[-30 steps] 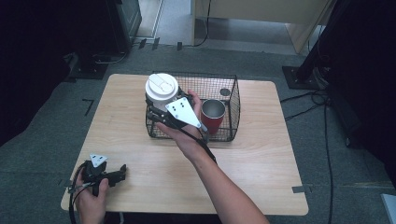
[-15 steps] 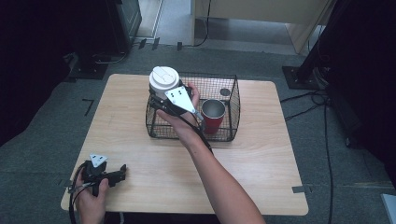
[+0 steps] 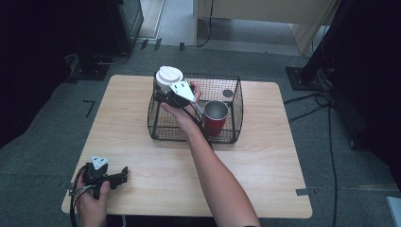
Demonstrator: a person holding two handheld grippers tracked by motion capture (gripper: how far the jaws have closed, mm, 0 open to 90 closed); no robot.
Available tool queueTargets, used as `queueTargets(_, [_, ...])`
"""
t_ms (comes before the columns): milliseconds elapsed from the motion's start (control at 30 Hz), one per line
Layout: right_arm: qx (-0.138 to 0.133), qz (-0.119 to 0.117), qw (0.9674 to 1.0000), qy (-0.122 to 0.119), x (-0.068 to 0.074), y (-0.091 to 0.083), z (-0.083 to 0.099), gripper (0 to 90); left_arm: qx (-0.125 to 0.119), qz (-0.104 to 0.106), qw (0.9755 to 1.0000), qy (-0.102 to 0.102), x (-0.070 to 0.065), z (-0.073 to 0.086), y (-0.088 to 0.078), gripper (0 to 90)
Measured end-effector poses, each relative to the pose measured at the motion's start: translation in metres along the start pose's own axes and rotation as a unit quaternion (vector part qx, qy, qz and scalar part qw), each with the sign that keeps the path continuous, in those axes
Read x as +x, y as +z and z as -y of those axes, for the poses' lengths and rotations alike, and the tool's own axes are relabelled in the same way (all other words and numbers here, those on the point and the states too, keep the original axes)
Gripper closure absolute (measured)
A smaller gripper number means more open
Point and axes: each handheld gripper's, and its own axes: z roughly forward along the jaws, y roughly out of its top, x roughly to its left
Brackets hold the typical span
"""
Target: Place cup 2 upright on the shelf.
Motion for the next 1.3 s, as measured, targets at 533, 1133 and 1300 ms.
queueTargets(533, [0.057, 0.029, 0.9978, -0.016, -0.009, 0.020, 0.023, 15.9, 0.001, 0.000, 1.0000, 0.001, 0.000, 0.000, 0.000, 0.0])
queueTargets(1133, [0.092, 0.015, 0.9953, -0.026, -0.006, 0.028, 0.031, 15.6, 0.001, 0.000, 1.0000, 0.001, 0.000, 0.000, 0.000, 0.0])
queueTargets(1300, [0.099, 0.006, 0.9942, -0.040, -0.004, 0.025, 0.031, 14.8, 0.001, 0.000, 1.0000, 0.001, 0.000, 0.000, 0.000, 0.0])
